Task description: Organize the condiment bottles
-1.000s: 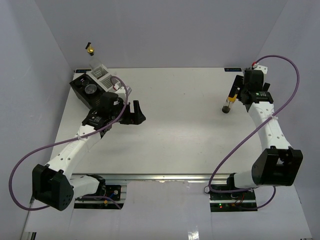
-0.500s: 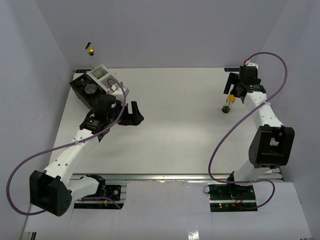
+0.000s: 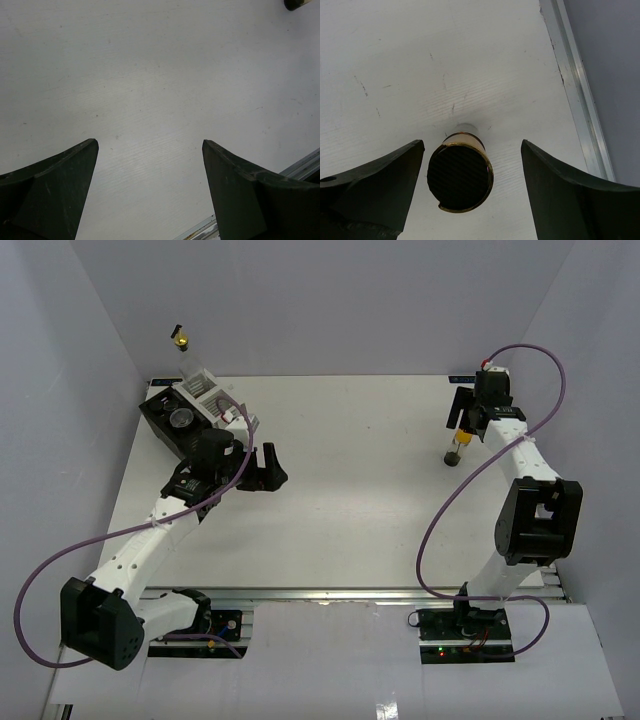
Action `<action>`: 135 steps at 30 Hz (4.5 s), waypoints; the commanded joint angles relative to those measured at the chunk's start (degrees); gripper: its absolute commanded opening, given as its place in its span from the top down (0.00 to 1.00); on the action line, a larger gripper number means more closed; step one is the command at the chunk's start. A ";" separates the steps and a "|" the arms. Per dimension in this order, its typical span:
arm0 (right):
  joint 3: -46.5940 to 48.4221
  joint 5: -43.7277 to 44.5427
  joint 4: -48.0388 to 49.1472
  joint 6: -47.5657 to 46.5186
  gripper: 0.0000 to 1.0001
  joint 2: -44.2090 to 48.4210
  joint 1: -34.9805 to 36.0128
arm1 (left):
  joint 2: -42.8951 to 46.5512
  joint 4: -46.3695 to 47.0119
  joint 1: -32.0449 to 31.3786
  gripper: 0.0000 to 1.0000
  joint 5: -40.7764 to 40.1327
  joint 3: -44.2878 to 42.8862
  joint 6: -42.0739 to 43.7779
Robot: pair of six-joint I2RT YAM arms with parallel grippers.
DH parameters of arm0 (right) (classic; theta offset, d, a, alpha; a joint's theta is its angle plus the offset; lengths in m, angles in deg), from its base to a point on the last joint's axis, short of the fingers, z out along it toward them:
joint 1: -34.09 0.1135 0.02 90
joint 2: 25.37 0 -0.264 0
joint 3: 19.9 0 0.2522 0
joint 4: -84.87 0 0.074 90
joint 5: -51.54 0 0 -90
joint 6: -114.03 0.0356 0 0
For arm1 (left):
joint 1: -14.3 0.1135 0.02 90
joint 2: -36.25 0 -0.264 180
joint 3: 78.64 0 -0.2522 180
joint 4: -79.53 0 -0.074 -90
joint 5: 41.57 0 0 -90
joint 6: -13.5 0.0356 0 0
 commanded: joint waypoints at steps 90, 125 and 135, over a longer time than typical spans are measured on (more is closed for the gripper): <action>25.01 6.54 -6.75 -1.58 0.04 -10.71 52.62 | 10.69 0.58 3.65 0.08 -17.28 -2.73 -1.97; -23.14 8.32 -0.52 -3.21 0.02 37.95 52.18 | -31.88 -10.81 -6.66 0.11 -25.37 -32.36 -1.93; -24.75 8.47 0.91 -3.72 0.02 38.43 52.06 | -34.43 -9.27 -6.94 0.13 -28.92 -32.34 -0.99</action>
